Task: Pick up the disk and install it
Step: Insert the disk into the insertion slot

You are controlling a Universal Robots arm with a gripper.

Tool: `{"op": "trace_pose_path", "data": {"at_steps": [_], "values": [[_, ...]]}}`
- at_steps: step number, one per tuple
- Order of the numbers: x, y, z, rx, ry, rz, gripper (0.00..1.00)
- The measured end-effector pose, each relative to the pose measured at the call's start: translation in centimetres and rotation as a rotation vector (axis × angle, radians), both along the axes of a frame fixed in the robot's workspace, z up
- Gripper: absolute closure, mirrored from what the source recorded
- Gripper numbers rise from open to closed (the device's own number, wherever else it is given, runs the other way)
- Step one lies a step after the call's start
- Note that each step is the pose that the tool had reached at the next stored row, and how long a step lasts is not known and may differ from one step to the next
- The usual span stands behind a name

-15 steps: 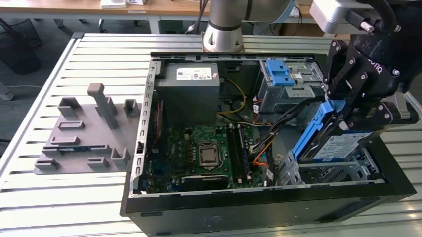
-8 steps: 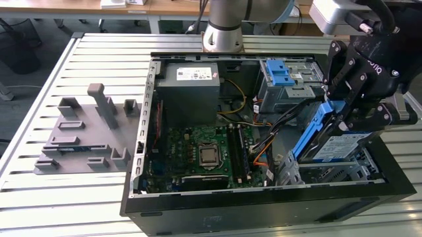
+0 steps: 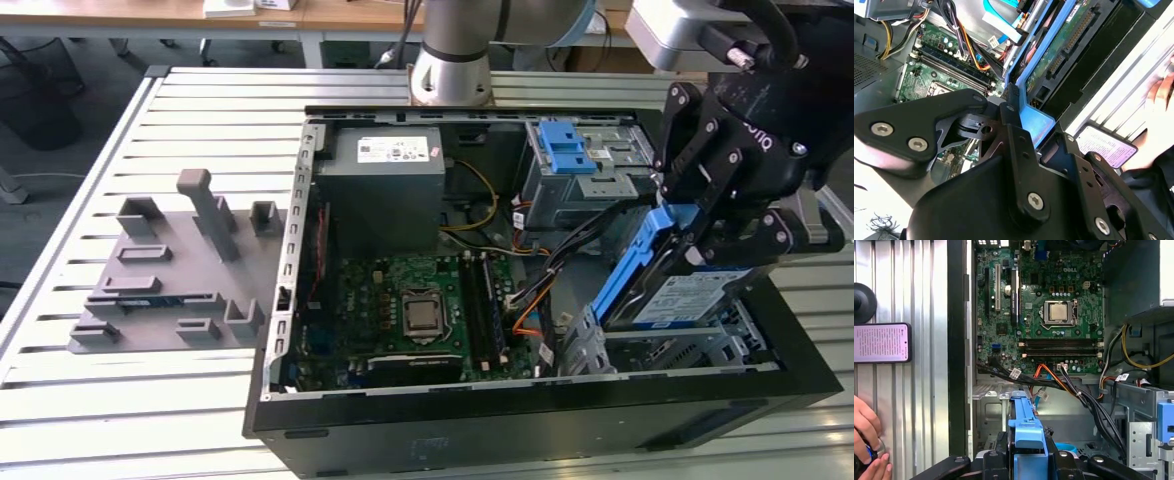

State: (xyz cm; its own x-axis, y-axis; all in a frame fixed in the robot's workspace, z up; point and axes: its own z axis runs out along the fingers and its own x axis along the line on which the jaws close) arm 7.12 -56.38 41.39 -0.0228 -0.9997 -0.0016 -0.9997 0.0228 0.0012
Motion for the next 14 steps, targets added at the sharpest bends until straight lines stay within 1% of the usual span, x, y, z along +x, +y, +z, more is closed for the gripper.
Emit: {"op": "trace_pose_path", "data": {"at_steps": [3, 4, 5, 14], "values": [[0.0, -0.01, -0.23, 0.0, 0.0, 0.0, 0.64], [0.0, 0.0, -0.74, -0.0002, 0.0, 0.0, 0.64], [0.0, 0.0, -1.05, -0.0002, 0.0, 0.0, 0.64], [0.0, 0.0, -1.81, -0.0003, 0.0, 0.0, 0.64]]}}
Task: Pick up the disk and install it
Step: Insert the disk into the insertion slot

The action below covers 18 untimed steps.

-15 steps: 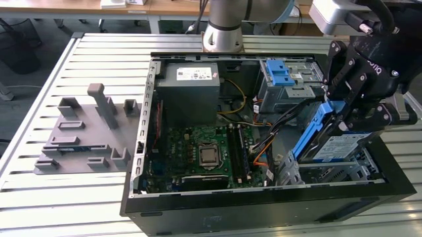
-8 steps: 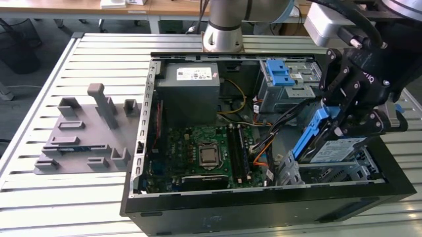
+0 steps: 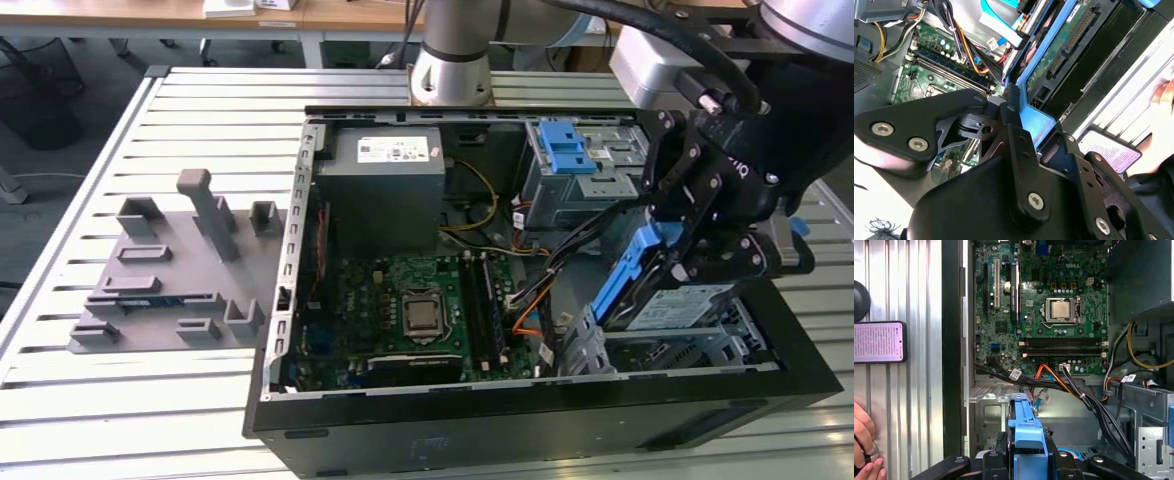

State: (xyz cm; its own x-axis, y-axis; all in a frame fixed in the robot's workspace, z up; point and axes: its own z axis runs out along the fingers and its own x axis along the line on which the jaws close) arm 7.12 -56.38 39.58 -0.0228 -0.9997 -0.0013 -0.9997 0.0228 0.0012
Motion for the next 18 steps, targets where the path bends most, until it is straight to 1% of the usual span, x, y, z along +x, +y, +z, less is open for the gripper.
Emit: {"op": "trace_pose_path", "data": {"at_steps": [7, 18], "values": [[0.0, 0.0, -0.38, 0.0, 0.0003, 0.0, 0.64], [0.0, 0.0, -1.21, 0.0, 0.0008, 0.0, 0.64]]}}
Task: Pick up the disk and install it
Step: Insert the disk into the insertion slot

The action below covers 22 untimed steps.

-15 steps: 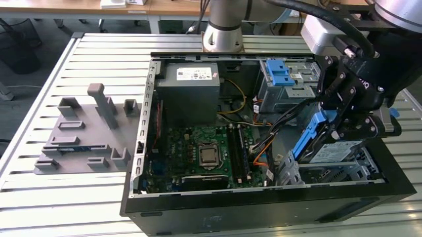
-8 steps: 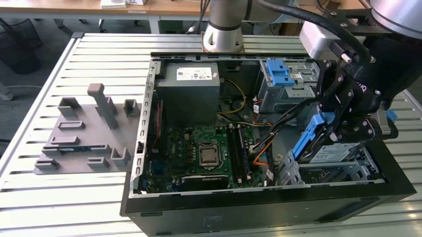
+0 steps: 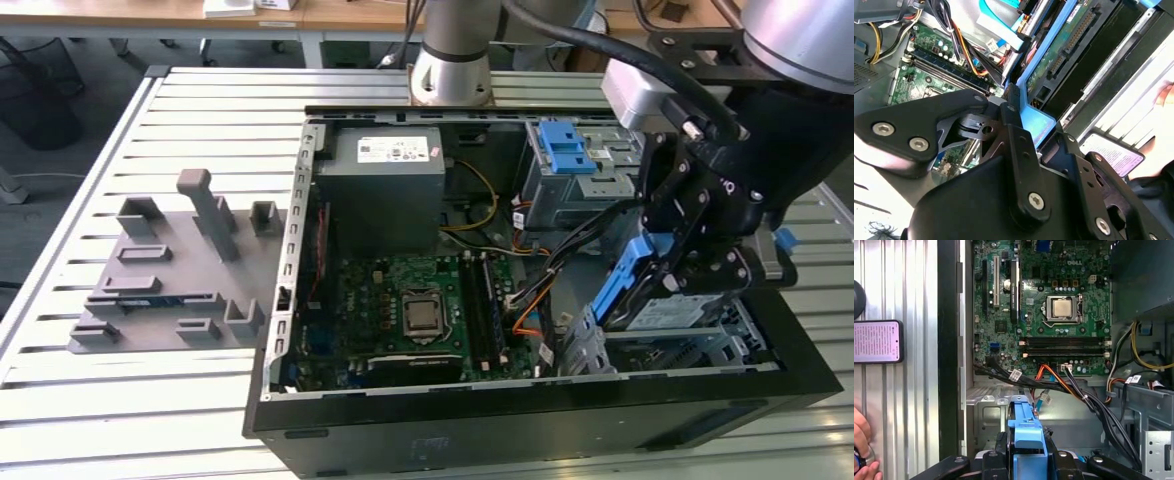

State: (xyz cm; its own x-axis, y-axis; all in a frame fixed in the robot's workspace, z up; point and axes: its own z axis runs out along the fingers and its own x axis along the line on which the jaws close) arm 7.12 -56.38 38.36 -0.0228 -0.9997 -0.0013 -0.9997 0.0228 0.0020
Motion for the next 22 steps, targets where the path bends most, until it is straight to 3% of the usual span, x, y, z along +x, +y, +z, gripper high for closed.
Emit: {"op": "trace_pose_path", "data": {"at_steps": [22], "values": [[0.0, 0.0, -1.59, 0.0001, 0.0, 0.0, 0.64]]}}
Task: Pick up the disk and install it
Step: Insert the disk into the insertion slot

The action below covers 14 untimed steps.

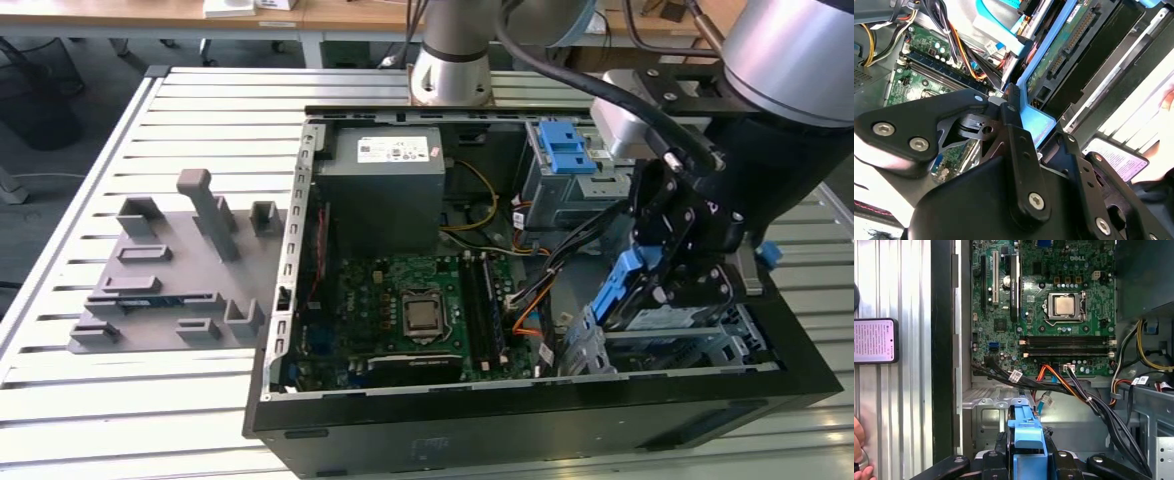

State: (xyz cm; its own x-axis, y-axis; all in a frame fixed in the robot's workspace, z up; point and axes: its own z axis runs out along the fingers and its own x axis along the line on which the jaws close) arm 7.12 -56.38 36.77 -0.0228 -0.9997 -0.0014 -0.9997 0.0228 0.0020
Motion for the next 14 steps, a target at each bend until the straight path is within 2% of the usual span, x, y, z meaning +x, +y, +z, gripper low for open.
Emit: {"op": "trace_pose_path", "data": {"at_steps": [6, 10, 12, 13, 14], "values": [[0.0, 0.0, -0.44, 0.0, -0.0001, 0.0, 0.64], [0.0, 0.0, -0.5, -0.0002, -0.0001, 0.0, 0.64], [0.0, 0.0, -0.51, -0.0001, -0.0001, 0.0, 0.62], [0.0, 0.0, -0.51, -0.0001, 0.0, 0.0, 0.57], [0.0, 0.0, -0.51, 0.0001, -0.0001, 0.0, 0.57]]}}
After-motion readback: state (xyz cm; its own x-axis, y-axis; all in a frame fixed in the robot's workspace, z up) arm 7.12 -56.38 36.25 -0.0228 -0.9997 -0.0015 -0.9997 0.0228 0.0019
